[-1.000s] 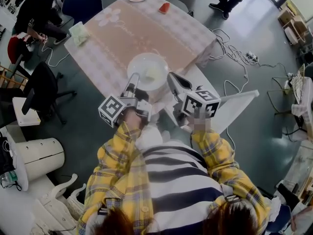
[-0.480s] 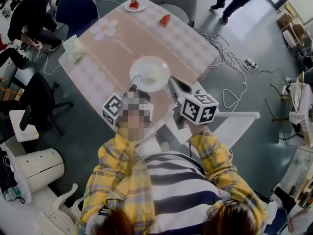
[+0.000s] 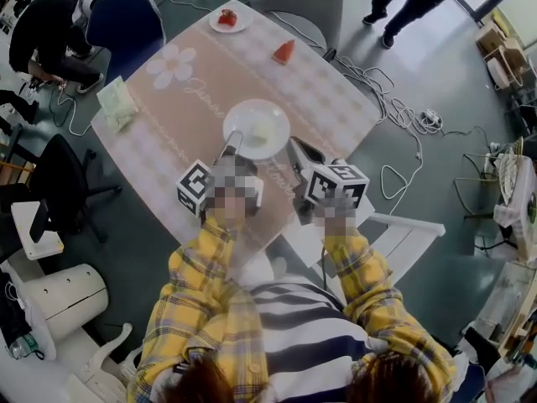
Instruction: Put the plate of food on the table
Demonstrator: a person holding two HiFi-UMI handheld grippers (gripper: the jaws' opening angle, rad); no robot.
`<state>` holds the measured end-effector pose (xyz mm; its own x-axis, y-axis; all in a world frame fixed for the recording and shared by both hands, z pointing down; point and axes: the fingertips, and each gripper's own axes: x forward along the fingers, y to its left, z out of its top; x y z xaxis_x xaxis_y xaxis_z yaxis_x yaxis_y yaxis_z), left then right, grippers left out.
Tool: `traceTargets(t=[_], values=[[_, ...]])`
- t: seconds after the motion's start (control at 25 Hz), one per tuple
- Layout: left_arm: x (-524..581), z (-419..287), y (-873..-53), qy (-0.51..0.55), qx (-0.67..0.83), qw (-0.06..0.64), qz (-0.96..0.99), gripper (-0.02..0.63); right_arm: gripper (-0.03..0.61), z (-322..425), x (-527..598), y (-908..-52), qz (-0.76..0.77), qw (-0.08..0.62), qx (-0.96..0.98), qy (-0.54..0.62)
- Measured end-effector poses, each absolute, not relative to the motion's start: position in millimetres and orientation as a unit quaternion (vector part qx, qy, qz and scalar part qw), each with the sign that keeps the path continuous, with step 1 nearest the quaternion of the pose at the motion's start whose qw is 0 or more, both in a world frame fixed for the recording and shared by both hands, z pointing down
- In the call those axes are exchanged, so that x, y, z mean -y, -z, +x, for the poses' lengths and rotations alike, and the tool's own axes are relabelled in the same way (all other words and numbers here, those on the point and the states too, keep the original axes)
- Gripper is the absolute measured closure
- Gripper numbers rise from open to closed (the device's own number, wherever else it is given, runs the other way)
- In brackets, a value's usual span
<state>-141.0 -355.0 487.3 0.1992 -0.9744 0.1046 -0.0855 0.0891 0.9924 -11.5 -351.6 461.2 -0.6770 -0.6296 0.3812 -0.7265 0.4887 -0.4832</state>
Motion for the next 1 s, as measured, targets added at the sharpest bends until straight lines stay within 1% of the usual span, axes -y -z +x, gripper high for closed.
traceTargets(t=[0.24, 0.52, 1.0], values=[[389, -141, -500, 0.399, 0.488, 0.559, 0.539, 0.592, 0.583, -14, 387, -473, 0.404, 0.084, 0.854, -0.318], [428, -144, -516, 0.388, 0.502, 0.547, 0.545, 0.592, 0.582, -15, 419, -487, 0.413, 0.1, 0.85, -0.312], [483, -140, -531, 0.358, 0.502, 0.555, 0.558, 0.591, 0.583, -24, 463, -500, 0.427, 0.094, 0.841, -0.32]])
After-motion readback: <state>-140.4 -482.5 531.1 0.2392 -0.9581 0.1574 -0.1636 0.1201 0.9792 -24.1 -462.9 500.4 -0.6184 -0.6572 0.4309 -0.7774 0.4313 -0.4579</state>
